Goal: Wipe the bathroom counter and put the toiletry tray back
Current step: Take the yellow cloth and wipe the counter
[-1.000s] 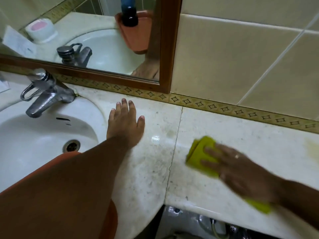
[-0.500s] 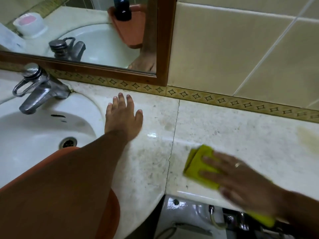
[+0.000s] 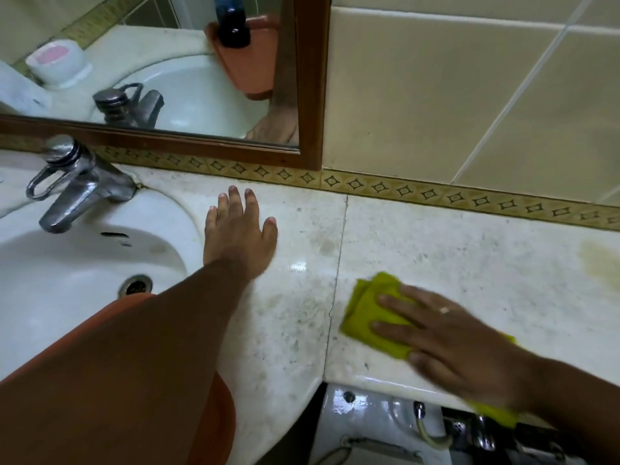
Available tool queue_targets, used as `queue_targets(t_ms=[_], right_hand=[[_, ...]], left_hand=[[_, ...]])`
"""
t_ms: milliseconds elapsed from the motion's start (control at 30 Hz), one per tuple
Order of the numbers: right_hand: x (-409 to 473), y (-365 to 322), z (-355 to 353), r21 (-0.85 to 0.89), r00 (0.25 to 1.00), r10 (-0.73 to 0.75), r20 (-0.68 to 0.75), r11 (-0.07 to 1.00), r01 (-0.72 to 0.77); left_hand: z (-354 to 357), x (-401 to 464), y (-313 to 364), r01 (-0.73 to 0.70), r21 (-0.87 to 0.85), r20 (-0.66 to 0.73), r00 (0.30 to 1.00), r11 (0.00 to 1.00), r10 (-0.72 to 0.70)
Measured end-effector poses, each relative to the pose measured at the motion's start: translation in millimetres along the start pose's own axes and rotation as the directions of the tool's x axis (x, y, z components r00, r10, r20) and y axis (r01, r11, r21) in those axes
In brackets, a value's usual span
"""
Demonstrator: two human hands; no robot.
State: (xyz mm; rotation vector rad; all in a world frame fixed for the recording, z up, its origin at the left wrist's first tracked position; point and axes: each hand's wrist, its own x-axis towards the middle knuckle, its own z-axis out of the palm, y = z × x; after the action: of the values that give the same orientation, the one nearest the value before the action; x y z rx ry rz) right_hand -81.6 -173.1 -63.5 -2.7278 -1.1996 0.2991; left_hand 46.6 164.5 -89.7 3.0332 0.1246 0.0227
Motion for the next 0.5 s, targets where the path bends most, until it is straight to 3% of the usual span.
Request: queue_targets(t_ms=[100,200,267,333,400,500], right_hand=[[12,52,-20,-0.043,0.959,0.280,-0.044,0.959,-0.281],[87,47,-28,-0.099,0.873,0.470,-0.132,0.870,-0.484],[137,9,-22,-0.156,0.913,0.389,-0.122,0.901,-0.405],[146,-38,-8,-0.187,0.988,0.153,-0.022,0.970,-0.155],[102,-58,5,-0.111,0.999,-0.037,-0.013,0.993,0.035],[8,-11,8,-0.068,0.997,-0.004,-0.073,0.998,-0.001]], left_hand=[[1,0,-1,0.005,-0.005,0.014,1.000,1.000,-0.005],[1,0,0,0.003,0.003,0.015,1.000,1.000,-0.003],[1,0,0,0.011,0.013,0.017,1.000,1.000,-0.011],[-1,1,1,0.022,0.002,0.035,0.999,1.000,-0.022],[-1,1,0,0.010,0.002,0.030,0.999,1.000,-0.010],[3,4,-5,0.010,0.001,0.016,1.000,1.000,-0.010]])
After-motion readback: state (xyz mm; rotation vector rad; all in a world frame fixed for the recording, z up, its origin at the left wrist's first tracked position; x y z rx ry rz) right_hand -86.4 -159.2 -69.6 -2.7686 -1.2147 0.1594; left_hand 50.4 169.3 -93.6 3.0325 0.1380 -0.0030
